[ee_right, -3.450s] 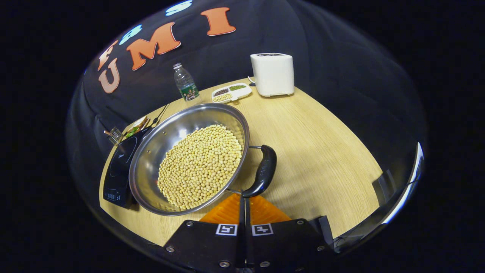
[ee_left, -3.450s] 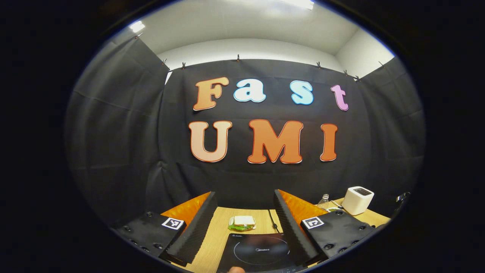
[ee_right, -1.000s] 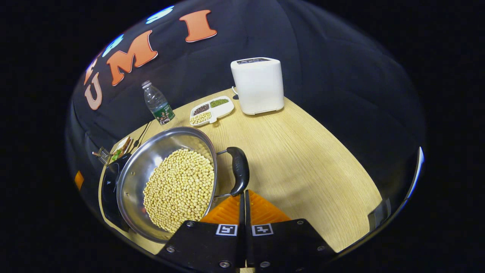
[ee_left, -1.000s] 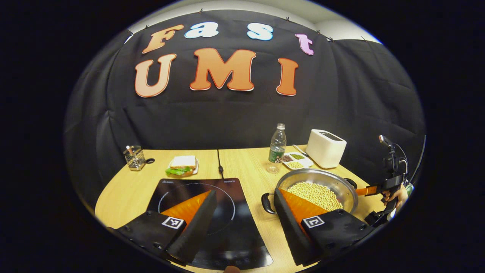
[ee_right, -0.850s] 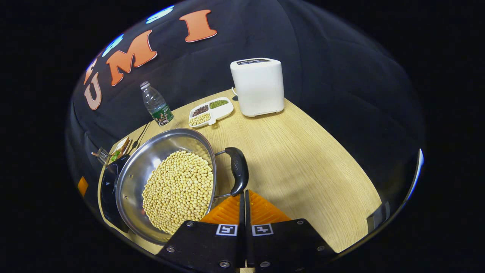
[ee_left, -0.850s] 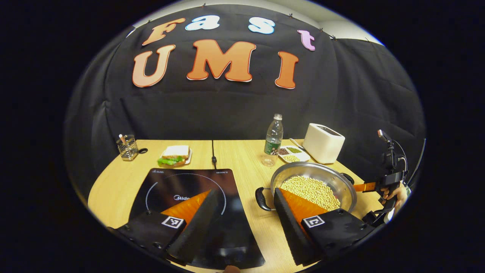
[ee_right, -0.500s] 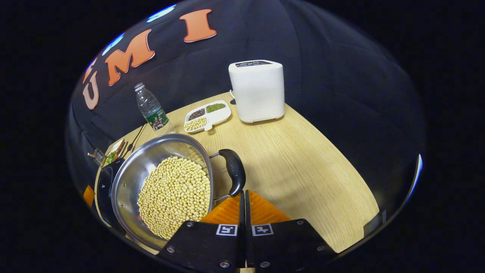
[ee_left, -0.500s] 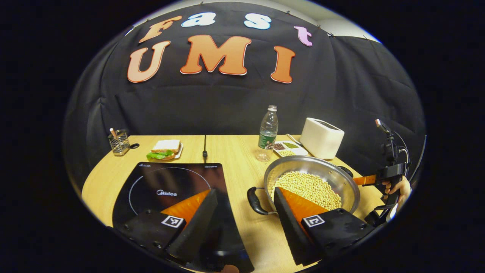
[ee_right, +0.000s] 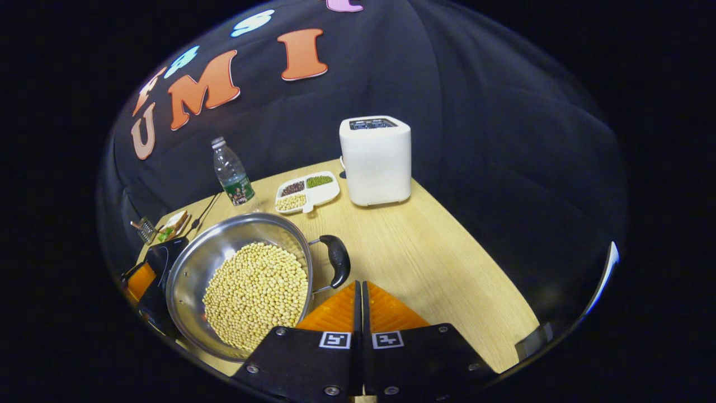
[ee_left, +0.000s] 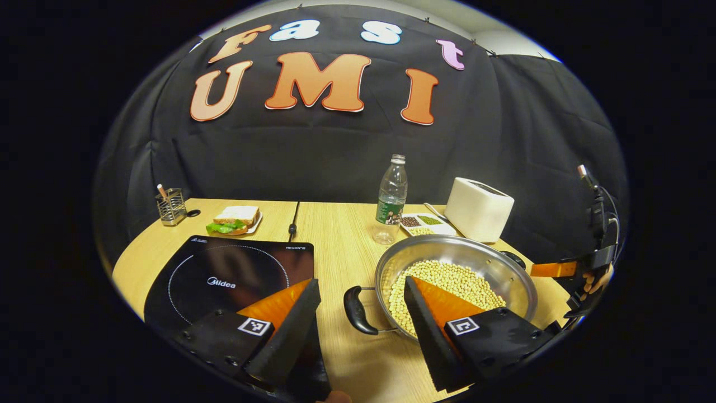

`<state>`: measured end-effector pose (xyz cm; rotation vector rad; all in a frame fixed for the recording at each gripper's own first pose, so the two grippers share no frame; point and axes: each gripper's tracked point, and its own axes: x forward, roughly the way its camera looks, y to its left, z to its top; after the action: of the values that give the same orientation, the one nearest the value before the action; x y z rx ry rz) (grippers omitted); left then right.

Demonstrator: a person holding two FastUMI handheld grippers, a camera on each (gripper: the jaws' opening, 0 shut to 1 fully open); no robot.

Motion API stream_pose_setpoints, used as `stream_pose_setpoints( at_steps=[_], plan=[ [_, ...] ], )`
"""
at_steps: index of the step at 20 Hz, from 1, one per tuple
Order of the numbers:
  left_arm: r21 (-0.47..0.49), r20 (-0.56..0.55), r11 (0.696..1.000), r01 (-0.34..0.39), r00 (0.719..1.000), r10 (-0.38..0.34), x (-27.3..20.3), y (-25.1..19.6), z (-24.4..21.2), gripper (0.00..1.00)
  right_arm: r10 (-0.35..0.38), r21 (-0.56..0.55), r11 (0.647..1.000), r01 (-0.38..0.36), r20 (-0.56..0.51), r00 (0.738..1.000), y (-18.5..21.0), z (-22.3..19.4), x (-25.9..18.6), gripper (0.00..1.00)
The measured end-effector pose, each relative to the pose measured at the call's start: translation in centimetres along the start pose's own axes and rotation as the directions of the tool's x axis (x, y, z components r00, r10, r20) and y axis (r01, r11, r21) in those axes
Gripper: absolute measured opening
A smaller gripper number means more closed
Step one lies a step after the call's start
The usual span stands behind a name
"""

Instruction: First push the handle of the pot to place it horizontally, then grasp the pot with both hands and set it on the induction cooktop.

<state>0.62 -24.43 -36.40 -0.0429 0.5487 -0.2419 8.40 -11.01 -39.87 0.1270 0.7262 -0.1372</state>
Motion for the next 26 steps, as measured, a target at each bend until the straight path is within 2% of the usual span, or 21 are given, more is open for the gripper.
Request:
stream_pose_setpoints(
  at_steps=[3, 6, 7, 8, 9, 10, 13, 14, 18, 23, 25, 26],
  plan=[
    [0.016, 0.002, 1.000, -0.009, 1.000, 0.009, 1.0, -0.6, -0.2, 0.99, 0.040, 0.005, 0.999, -0.040, 0.048, 0.998, 0.9, 1.2, -0.9, 0.04],
    [0.014, -0.023, 1.000, -0.007, 1.000, 0.007, 2.2, -1.4, -1.2, 0.98, 0.062, -0.022, 0.998, -0.061, 0.069, 0.996, 1.8, 1.8, -0.9, 0.22],
    [0.014, -0.035, 1.000, -0.008, 0.999, 0.009, 2.6, -1.5, -1.6, 0.99, 0.064, -0.031, 0.998, -0.062, 0.072, 0.995, 2.1, 1.8, -0.6, 0.25],
    [0.013, -0.045, 1.000, -0.014, 0.999, 0.015, 2.9, -1.3, -1.9, 0.99, 0.071, -0.036, 0.997, -0.068, 0.076, 0.995, 2.4, 1.9, -0.4, 0.34],
    [0.011, -0.055, 1.000, -0.016, 0.998, 0.017, 3.2, -1.2, -2.2, 0.99, 0.078, -0.039, 0.996, -0.075, 0.075, 0.994, 2.7, 1.9, -0.2, 0.36],
    [0.008, -0.067, 1.000, -0.016, 0.998, 0.017, 3.5, -1.3, -2.5, 0.99, 0.083, -0.040, 0.996, -0.080, 0.074, 0.994, 2.9, 2.0, 0.1, 0.49],
    [0.008, -0.104, 1.000, -0.019, 0.994, 0.020, 4.5, -1.3, -3.4, 0.99, 0.076, -0.043, 0.996, -0.073, 0.062, 0.995, 3.1, 1.8, 1.7, 0.59],
    [0.006, -0.115, 1.000, -0.022, 0.993, 0.022, 4.8, -1.3, -3.7, 0.99, 0.076, -0.045, 0.996, -0.074, 0.051, 0.996, 3.3, 1.7, 2.3, 0.68],
    [-0.008, -0.160, 1.000, -0.028, 0.987, 0.026, 5.7, -1.5, -4.7, 0.99, 0.087, -0.060, 0.995, -0.085, 0.018, 0.996, 4.0, 1.0, 4.3, 0.80],
    [-0.037, -0.211, 0.999, -0.027, 0.977, 0.019, 6.7, -1.6, -5.8, 0.99, 0.094, -0.066, 0.993, -0.096, -0.034, 0.995, 4.6, -0.1, 7.0, 0.82],
    [-0.032, -0.220, 0.998, -0.045, 0.975, 0.037, 6.9, -1.3, -6.0, 0.99, 0.079, -0.072, 0.994, -0.082, -0.049, 0.996, 4.3, -0.4, 7.8, 0.78],
    [-0.023, -0.221, 0.997, -0.067, 0.973, 0.060, 7.0, -0.7, -6.2, 0.99, 0.082, -0.074, 0.994, -0.086, -0.047, 0.995, 4.3, -0.4, 8.0, 0.73]
  ],
)
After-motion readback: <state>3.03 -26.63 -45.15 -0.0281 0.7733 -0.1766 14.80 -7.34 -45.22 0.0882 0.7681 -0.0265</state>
